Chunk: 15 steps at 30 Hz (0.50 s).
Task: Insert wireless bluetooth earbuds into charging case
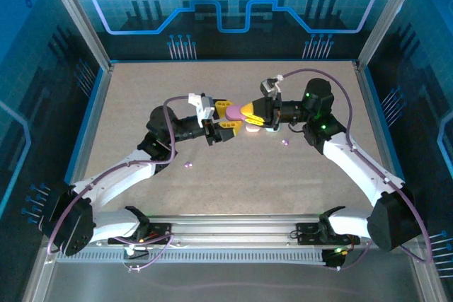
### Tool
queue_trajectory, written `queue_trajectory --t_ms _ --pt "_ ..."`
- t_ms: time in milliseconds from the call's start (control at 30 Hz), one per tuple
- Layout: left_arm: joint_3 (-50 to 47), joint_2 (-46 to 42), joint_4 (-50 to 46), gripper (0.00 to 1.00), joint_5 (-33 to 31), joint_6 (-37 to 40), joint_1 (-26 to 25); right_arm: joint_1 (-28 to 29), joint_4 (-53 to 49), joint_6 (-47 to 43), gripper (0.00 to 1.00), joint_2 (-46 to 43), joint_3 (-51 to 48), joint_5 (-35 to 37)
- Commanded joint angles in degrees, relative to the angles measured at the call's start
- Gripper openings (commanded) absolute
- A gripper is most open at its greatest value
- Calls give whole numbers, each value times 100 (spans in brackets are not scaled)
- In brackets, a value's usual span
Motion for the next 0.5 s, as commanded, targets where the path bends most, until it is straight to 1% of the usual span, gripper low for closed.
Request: queue_trajectory --t_ms 0,67,133,200,267,367,467 --pt "113 -63 -204 54 97 241 17 74 85 -82 12 -20 125 -15" --pt "117 -88 -235 53 91 265 20 68 55 -99 12 -34 120 -8" --pt "112 -95 -161 47 36 232 15 68 -20 -153 12 -30 120 -1" --pt "144 -74 -164 44 61 209 16 69 -25 -154 12 -30 116 7" --pt "135 -63 -86 45 71 155 15 73 -95 -209 12 -32 129 0" --pt "96 -54 125 51 55 20 21 71 -181 -268 12 -33 112 10" --pt "83 -54 226 53 53 -48 16 67 -178 -280 12 -24 112 2"
